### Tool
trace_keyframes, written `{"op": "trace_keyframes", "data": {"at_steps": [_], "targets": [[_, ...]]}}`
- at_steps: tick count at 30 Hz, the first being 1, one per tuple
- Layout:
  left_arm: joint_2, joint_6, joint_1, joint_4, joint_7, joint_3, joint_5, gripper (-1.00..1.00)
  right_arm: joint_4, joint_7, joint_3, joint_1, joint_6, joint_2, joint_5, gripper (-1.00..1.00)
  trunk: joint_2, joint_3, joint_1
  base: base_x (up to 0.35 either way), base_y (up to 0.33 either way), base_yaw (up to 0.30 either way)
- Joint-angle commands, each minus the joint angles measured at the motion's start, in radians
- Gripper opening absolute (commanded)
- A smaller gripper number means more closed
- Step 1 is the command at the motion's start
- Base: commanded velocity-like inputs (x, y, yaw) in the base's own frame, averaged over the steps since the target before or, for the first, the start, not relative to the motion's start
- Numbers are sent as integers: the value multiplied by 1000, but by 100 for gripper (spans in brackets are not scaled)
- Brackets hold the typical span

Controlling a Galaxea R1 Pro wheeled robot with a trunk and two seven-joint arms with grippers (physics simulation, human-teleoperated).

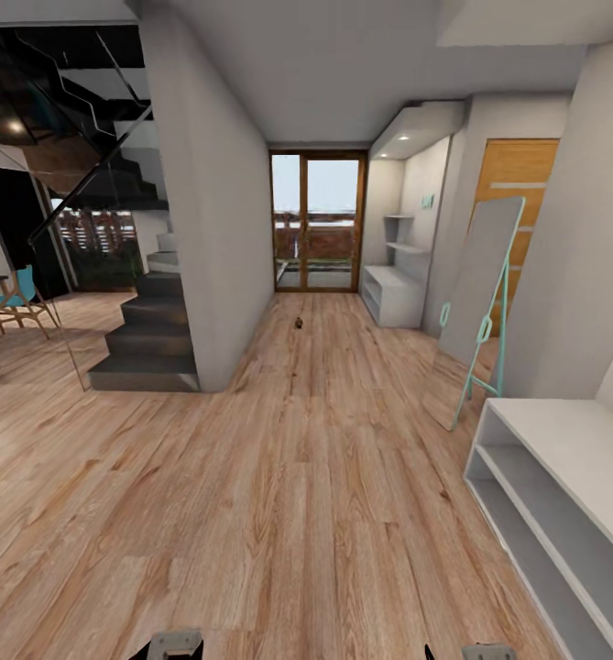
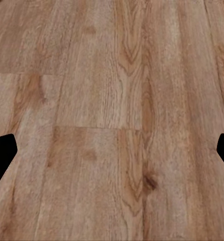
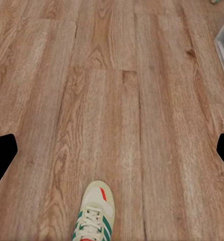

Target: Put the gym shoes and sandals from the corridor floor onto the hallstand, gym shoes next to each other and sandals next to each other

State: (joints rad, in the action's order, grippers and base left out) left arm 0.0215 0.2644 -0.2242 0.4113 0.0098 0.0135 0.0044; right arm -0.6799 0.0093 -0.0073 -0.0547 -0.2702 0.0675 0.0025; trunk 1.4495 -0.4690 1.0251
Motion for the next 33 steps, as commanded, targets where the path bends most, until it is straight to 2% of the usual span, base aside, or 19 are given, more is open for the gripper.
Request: {"op": "trace_keyframes", "data": {"at_steps": [1, 4, 5, 8, 18, 24, 33], "targets": [[0, 3, -4, 0, 1, 1, 0, 100, 0, 1, -1, -1, -3, 0, 0, 100, 1, -1, 0, 4, -3, 12], [2, -1, -19, 3, -1, 0, -3, 100, 0, 1, -1, -1, -3, 0, 0, 100, 1, -1, 0, 3, -2, 8], [12, -5, -51, 5, -8, -1, -8, 100, 0, 1, -1, -1, -3, 0, 1, 100, 1, -1, 0, 1, -1, 2], [22, -7, -69, 5, -9, -2, -10, 100, 0, 1, 0, -1, -3, 0, 1, 100, 1, -1, 0, 0, 0, 1], [50, -8, -104, 8, 0, -1, -7, 100, 1, 1, -3, -1, -3, 0, -1, 100, 1, -1, 0, 0, 0, 0], [43, -4, -110, 32, 5, 0, 4, 100, 2, 0, -5, -1, -3, 0, -1, 100, 1, 0, 0, -43, 24, -169], [40, -5, -106, 69, 2, 0, 5, 100, 2, -1, -3, -1, -4, -2, -1, 100, 1, 3, 0, -213, 128, -197]]}}
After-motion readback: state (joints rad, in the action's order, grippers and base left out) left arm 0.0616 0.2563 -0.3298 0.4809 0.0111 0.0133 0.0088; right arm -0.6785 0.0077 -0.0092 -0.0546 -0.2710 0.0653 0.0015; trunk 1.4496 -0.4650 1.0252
